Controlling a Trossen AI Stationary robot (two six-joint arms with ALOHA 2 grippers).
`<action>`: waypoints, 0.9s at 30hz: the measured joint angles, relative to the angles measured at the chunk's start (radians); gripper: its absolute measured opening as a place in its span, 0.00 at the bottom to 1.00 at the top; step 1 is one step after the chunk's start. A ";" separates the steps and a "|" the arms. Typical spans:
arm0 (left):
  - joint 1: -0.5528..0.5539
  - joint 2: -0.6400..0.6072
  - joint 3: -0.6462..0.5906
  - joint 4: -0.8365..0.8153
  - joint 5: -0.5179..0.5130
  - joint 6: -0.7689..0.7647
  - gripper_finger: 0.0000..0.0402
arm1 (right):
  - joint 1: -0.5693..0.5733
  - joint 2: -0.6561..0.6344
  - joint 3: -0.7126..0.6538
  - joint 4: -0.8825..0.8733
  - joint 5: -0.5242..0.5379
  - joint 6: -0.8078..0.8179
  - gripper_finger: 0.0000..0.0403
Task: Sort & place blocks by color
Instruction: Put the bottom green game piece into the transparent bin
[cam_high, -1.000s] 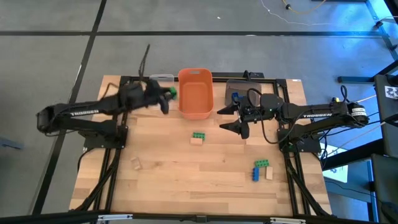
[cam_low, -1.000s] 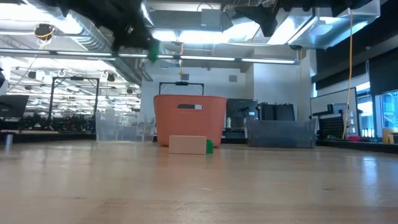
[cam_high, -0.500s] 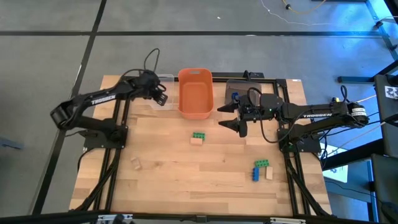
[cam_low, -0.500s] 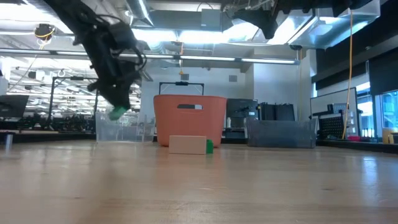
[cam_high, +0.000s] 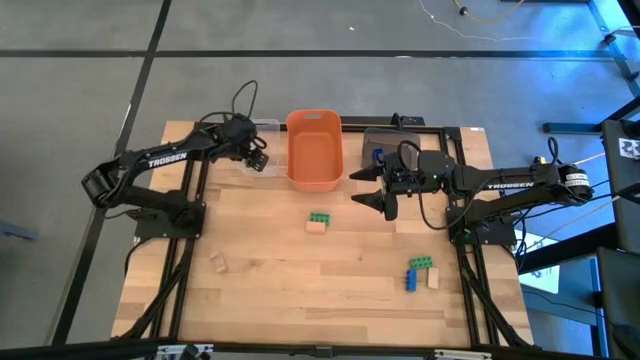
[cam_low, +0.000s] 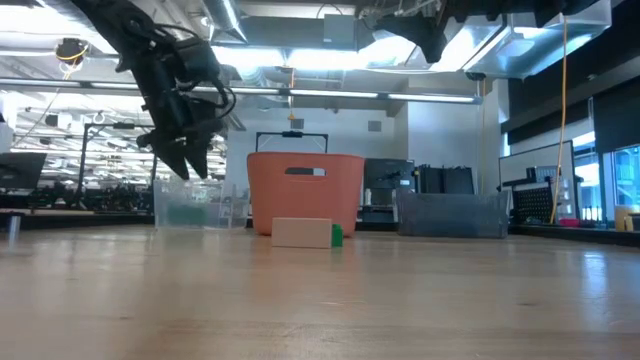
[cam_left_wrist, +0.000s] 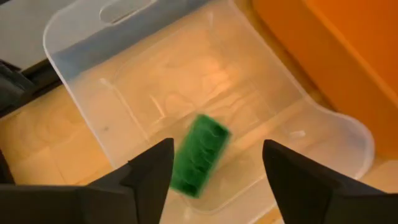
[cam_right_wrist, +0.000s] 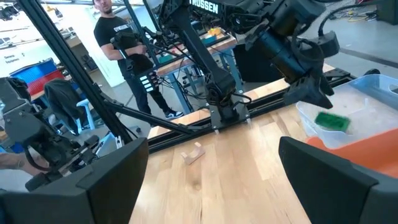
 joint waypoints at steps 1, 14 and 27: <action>0.000 -0.012 0.000 0.001 0.001 0.000 0.61 | 0.000 0.000 0.000 0.000 0.000 0.002 0.90; -0.037 -0.330 0.000 0.078 0.085 -0.097 0.63 | 0.000 0.000 0.000 0.009 0.000 0.020 0.90; -0.381 -0.406 0.000 0.448 0.086 -0.175 0.63 | 0.000 0.000 0.000 0.013 0.000 0.022 0.90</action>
